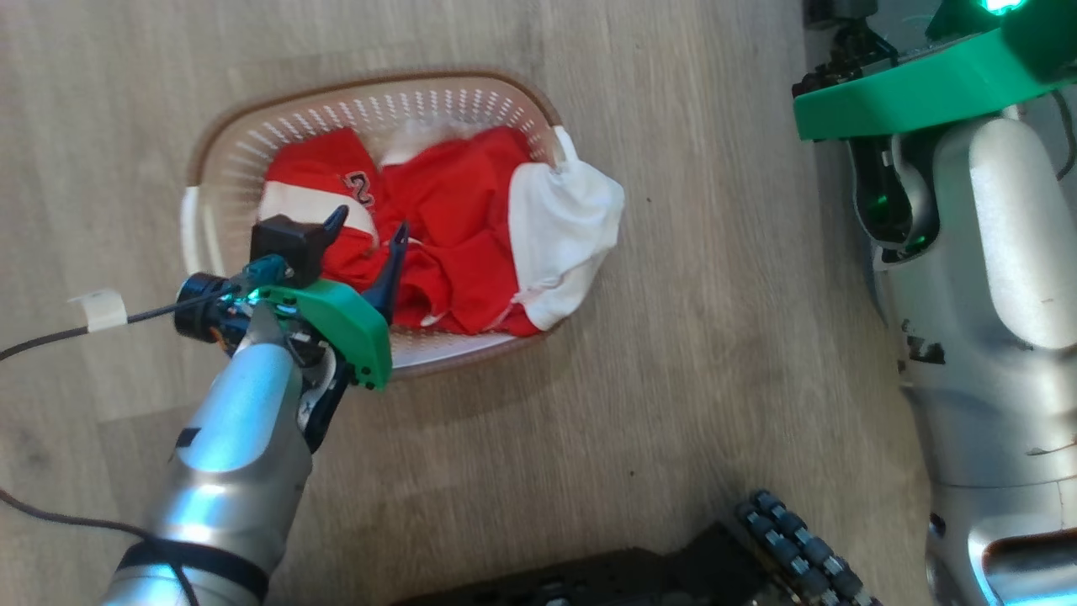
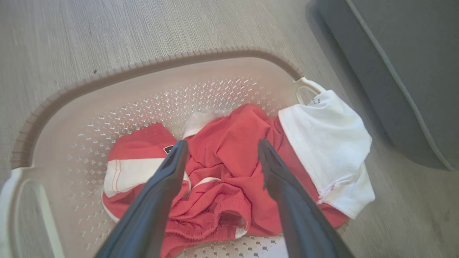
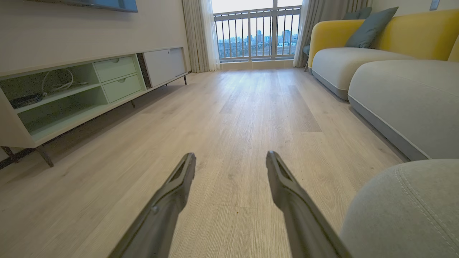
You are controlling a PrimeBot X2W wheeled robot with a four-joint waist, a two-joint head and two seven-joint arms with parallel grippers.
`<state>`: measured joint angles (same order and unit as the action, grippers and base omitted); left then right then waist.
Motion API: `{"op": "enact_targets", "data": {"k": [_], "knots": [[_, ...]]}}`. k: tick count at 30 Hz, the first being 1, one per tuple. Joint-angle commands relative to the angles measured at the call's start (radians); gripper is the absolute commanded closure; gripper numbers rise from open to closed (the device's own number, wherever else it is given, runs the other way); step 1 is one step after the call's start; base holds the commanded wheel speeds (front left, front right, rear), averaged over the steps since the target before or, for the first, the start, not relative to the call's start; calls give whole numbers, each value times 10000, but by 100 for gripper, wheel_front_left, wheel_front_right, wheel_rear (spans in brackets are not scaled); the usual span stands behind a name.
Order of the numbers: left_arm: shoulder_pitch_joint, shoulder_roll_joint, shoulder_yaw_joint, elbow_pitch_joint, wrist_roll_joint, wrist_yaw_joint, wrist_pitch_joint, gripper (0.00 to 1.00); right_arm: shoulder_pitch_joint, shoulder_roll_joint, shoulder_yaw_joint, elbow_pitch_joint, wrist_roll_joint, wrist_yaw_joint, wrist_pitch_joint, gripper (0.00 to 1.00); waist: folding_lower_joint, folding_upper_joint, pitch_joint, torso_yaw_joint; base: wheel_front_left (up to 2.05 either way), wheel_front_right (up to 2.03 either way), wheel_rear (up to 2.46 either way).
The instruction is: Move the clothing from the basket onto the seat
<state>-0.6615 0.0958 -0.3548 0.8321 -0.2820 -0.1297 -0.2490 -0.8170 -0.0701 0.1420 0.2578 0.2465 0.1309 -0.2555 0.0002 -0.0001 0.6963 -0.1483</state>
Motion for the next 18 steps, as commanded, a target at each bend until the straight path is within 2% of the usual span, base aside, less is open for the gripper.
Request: {"op": "enact_targets", "data": {"k": [1, 18], "knots": [[51, 306, 116, -12, -87, -10, -128, 0, 18, 161, 168, -453, 46, -2, -63, 0, -2, 1, 307, -273, 0, 0, 0], [-1302, 844, -937, 1198, 262, -10, -128, 0, -235, 197, 478, -1297, 683, -2, -63, 0, -2, 1, 1747, -1093, 0, 0, 0]]}}
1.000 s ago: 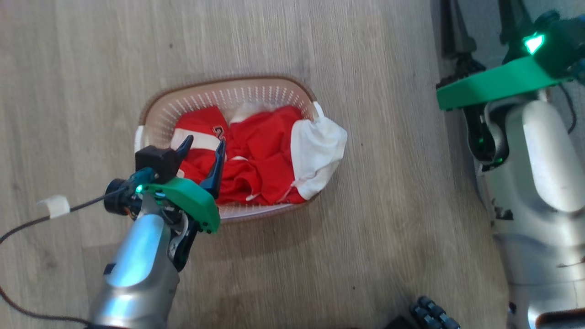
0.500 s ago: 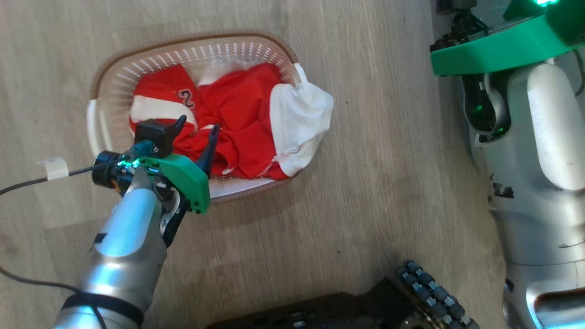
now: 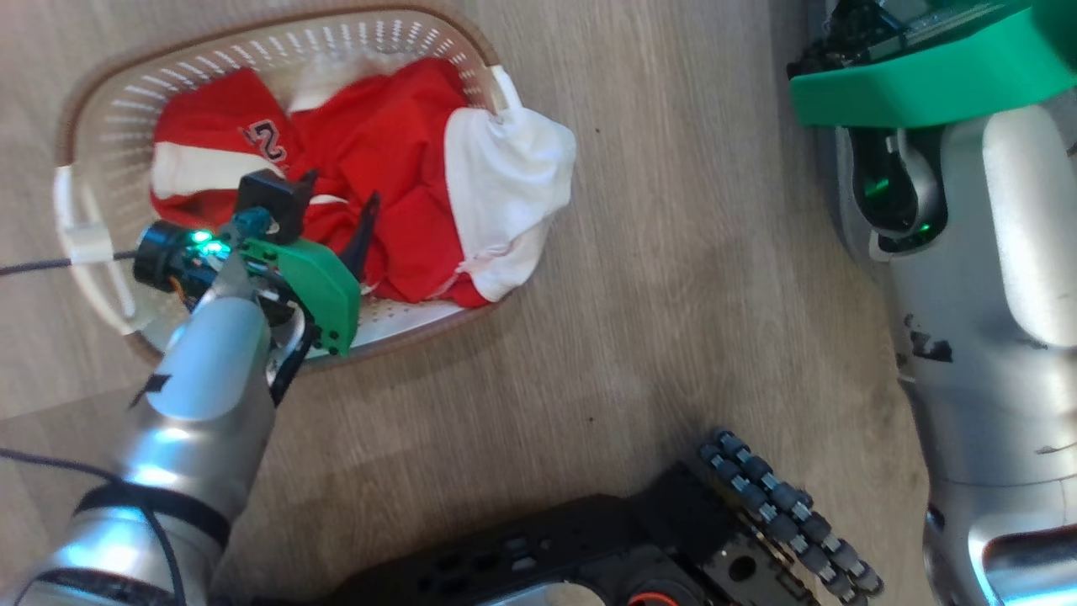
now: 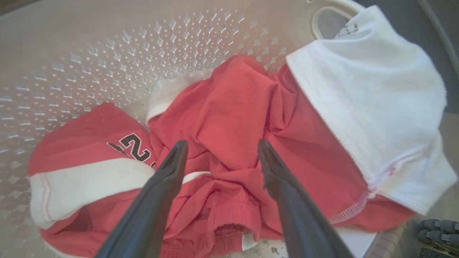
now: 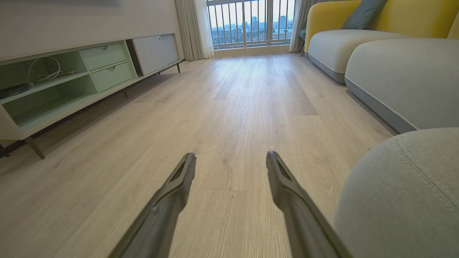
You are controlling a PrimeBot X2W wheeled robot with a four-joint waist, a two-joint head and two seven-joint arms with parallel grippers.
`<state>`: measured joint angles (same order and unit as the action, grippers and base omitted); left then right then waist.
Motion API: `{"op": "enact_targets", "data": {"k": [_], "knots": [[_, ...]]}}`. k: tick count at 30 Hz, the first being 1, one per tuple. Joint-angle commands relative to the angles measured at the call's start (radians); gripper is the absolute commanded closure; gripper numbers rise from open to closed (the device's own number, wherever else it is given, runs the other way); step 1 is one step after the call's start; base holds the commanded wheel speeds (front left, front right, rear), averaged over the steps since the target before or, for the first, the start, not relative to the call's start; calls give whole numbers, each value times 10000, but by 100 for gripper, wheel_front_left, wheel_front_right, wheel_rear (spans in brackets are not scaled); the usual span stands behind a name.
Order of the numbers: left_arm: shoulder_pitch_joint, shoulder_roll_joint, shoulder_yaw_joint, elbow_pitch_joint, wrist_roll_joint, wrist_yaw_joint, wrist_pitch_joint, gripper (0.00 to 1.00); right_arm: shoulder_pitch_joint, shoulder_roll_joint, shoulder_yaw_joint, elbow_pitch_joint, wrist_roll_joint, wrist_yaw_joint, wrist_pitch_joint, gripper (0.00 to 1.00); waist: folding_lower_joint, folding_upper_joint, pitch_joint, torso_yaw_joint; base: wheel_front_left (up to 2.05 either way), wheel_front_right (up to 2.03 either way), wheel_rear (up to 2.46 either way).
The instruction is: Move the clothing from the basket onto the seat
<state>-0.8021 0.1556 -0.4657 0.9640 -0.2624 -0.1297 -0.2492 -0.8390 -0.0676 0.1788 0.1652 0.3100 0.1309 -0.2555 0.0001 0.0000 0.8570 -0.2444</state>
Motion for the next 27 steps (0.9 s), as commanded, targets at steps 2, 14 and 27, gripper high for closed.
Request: {"op": "enact_targets", "data": {"k": [2, 14, 27], "knots": [[-79, 300, 11, 46, 61, -10, -126, 0, -29, 172, 117, -419, 164, -2, -63, 0, -1, 0, 300, -255, 0, 0, 0], [-1040, 680, -1222, 709, -192, -10, -126, 0, -159, 173, 258, -725, 847, -2, -63, 0, -1, 0, 1210, -1037, 0, 0, 0], [-1929, 599, -1783, 2009, -217, -10, -126, 0, -82, 173, 221, -973, 949, -2, -63, 0, -1, 0, 1643, -1234, 0, 0, 0]]}}
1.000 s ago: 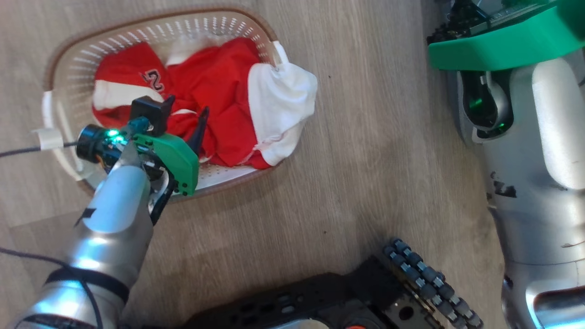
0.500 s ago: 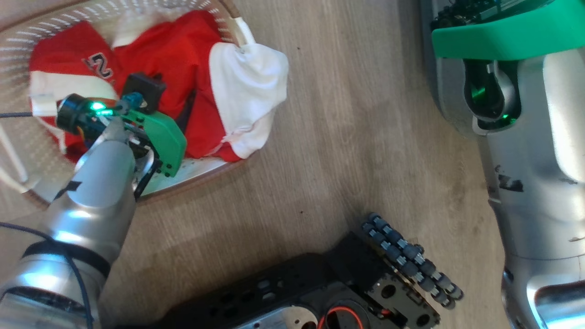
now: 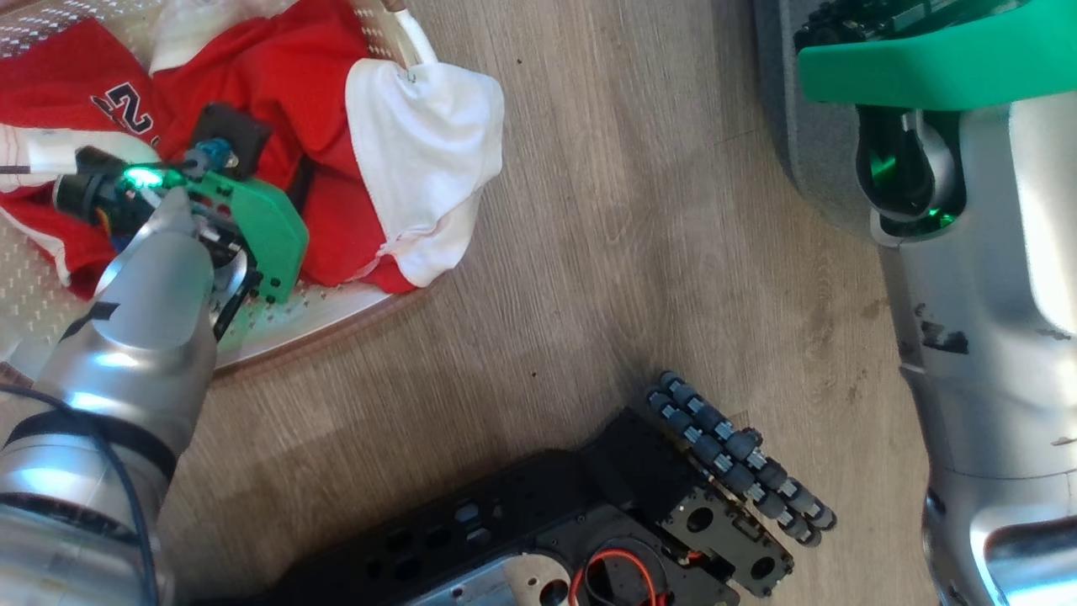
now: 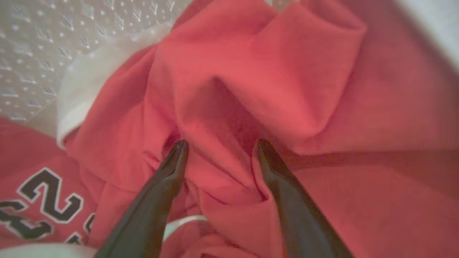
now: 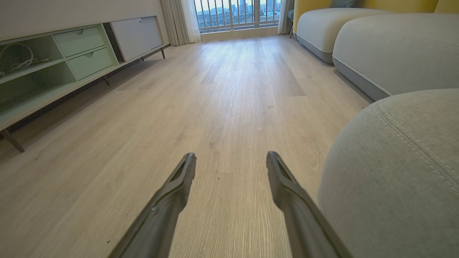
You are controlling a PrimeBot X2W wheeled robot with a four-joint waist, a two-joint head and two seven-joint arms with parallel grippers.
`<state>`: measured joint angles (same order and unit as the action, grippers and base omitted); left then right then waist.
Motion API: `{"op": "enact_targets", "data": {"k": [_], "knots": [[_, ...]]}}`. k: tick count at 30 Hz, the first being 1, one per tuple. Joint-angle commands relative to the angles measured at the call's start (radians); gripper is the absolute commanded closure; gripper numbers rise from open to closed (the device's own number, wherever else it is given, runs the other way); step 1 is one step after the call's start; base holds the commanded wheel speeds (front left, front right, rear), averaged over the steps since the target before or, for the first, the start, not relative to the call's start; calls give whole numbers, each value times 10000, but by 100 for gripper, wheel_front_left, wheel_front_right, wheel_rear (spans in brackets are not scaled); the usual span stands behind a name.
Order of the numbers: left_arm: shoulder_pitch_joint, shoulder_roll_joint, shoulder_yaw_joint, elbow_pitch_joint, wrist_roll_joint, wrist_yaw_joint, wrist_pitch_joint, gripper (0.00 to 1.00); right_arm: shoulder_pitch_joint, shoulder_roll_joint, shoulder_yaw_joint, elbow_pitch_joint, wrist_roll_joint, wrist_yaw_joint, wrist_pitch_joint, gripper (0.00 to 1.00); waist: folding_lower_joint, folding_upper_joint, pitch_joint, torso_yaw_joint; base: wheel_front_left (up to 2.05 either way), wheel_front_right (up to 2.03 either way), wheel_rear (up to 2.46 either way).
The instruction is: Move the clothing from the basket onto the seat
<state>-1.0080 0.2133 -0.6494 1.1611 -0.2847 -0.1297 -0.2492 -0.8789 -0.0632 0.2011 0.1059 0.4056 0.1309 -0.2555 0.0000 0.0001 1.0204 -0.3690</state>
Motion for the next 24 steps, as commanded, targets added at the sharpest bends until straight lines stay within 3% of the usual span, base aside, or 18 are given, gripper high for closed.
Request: {"op": "enact_targets", "data": {"k": [1, 11, 12, 13, 14, 24], "knots": [[84, -15, 9, 158, 29, -10, -126, 0, 356, 129, -23, -398, -21, -2, -63, 0, 0, -1, 24, 26, 0, 0, 0], [-92, -338, -200, 862, -55, -4, -117, 1, 494, 129, -98, -319, -127, -2, -63, 0, 0, -1, 73, 114, 0, 0, 0], [-61, -406, -257, 896, -107, -5, -87, 53, 491, 129, -107, -319, -130, -2, -63, 0, 0, -1, 58, 110, 0, 0, 0], [-34, -466, -332, 913, -166, -6, -61, 93, 479, 129, -122, -313, -128, -2, -63, 0, 0, -1, 40, 109, 0, 0, 0], [-32, -496, -396, 926, -228, -6, -54, 100, 454, 129, -152, -301, -120, -2, -63, 0, 0, -1, 25, 116, 0, 0, 0], [237, -475, -295, 496, -1230, -8, -117, 100, 157, 129, -215, 19, -211, -2, -63, 0, 0, -1, -519, 198, 0, 0, 0]]}}
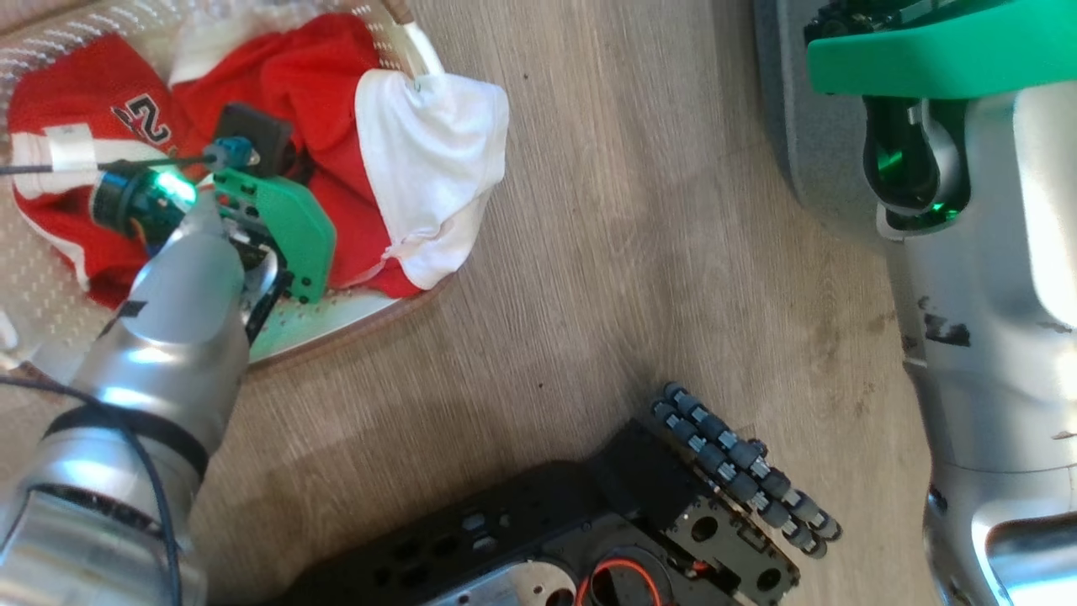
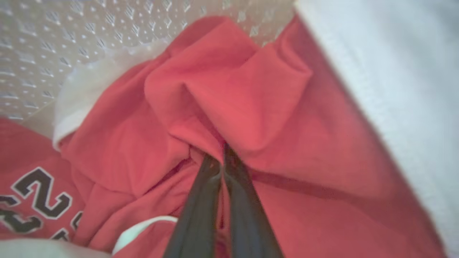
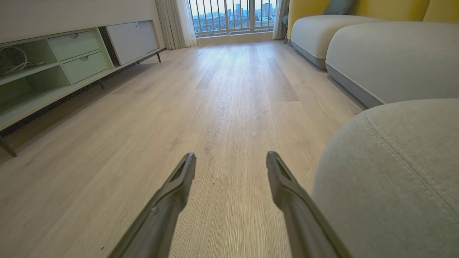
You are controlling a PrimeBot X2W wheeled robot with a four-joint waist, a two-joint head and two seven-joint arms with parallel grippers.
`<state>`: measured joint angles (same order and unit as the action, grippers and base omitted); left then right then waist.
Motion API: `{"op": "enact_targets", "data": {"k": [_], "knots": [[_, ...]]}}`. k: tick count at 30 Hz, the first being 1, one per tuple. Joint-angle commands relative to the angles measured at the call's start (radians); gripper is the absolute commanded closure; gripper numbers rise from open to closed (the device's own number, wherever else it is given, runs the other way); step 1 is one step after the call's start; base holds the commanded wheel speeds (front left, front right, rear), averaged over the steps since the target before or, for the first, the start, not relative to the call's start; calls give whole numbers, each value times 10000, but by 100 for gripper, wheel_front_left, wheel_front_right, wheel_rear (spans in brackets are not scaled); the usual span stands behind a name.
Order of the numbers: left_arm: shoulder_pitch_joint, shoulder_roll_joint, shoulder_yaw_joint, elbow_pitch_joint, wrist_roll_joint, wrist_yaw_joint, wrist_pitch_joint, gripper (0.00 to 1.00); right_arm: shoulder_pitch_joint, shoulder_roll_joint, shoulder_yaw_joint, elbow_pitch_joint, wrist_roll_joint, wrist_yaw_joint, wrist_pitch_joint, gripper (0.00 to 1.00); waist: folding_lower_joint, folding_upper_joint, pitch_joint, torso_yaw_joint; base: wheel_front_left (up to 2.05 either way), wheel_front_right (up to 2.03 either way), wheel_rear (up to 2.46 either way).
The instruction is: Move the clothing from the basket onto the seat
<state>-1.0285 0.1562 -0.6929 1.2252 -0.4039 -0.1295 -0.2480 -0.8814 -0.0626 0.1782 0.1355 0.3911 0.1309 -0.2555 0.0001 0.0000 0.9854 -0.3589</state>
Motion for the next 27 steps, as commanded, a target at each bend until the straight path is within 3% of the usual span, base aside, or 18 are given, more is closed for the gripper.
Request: {"op": "enact_targets", "data": {"k": [1, 13, 27], "knots": [[542, 81, 173, -302, -144, -10, -131, 100, 197, 124, 6, -229, -126, -2, -63, 0, -1, 0, -318, 175, 0, 0, 0], [1807, -93, 817, -1909, -829, -11, -136, 100, 570, 124, 60, 474, -846, -2, -63, 0, -1, 0, -2291, 1369, 0, 0, 0], [3271, -444, 2020, -4159, -749, -11, -137, 100, 1425, 16, 32, 1246, -1112, -2, -63, 0, -1, 0, -4529, 2619, 0, 0, 0]]}}
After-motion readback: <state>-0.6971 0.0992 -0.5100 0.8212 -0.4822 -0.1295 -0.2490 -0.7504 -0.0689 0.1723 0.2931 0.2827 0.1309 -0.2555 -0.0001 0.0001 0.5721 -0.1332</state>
